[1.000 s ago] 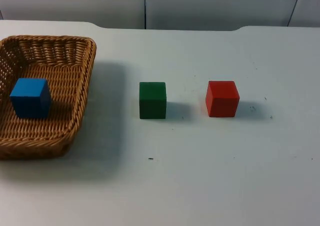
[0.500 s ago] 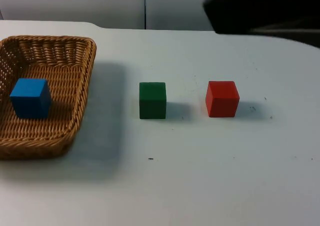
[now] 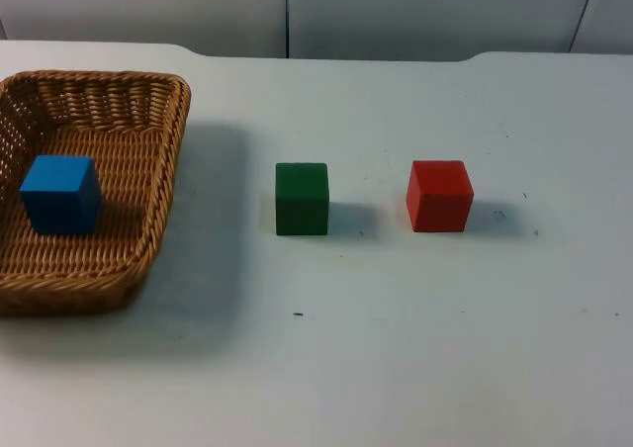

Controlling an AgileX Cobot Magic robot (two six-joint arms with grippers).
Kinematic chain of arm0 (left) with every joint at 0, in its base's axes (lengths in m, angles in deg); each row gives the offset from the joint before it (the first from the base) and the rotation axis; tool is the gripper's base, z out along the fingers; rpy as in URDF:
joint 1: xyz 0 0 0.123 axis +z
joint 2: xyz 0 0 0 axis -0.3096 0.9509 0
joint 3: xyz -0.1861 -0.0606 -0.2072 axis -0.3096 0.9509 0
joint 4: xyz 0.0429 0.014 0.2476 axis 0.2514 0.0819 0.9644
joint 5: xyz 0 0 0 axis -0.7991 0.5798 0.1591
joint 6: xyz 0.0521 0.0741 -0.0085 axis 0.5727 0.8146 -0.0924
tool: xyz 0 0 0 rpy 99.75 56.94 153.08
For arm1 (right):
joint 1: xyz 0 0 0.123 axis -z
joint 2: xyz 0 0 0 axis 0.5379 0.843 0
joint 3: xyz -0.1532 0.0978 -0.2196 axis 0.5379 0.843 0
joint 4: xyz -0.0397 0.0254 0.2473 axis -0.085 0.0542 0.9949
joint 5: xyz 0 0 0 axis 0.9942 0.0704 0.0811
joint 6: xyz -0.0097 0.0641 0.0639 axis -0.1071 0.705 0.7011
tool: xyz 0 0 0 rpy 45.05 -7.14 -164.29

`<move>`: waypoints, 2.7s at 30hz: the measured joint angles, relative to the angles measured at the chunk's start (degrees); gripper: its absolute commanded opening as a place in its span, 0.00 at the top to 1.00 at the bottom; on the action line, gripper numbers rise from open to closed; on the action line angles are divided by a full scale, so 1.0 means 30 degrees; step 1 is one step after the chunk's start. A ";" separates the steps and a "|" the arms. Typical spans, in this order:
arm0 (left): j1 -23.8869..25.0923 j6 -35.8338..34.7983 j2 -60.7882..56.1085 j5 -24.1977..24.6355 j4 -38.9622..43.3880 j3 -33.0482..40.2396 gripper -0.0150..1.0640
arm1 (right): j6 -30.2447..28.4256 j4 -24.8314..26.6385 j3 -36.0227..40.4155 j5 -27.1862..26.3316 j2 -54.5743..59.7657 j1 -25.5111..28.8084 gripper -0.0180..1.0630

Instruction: Pick up the basket with the left hand and place the blue cube into the basket with the right hand.

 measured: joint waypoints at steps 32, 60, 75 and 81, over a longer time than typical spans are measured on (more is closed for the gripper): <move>0.0000 -0.1959 -0.0157 0.0850 0.1517 0.2423 0.27 | 0.9568 -0.8101 0.0251 1.1636 -1.0759 -0.0075 0.01; -0.0037 -0.1885 -0.0157 0.0850 0.1445 0.2423 0.01 | 1.0554 -0.8186 0.0813 1.1086 -1.0759 -0.0075 0.01; -0.1229 -0.1885 -0.0157 0.0850 0.1445 0.2423 0.01 | 1.0554 -0.8186 0.0813 1.1053 -1.0759 0.4231 0.01; -0.1634 -0.1885 -0.0157 0.0850 0.1445 0.2423 0.01 | 1.0554 -0.8186 0.0813 1.1053 -1.0759 0.8511 0.01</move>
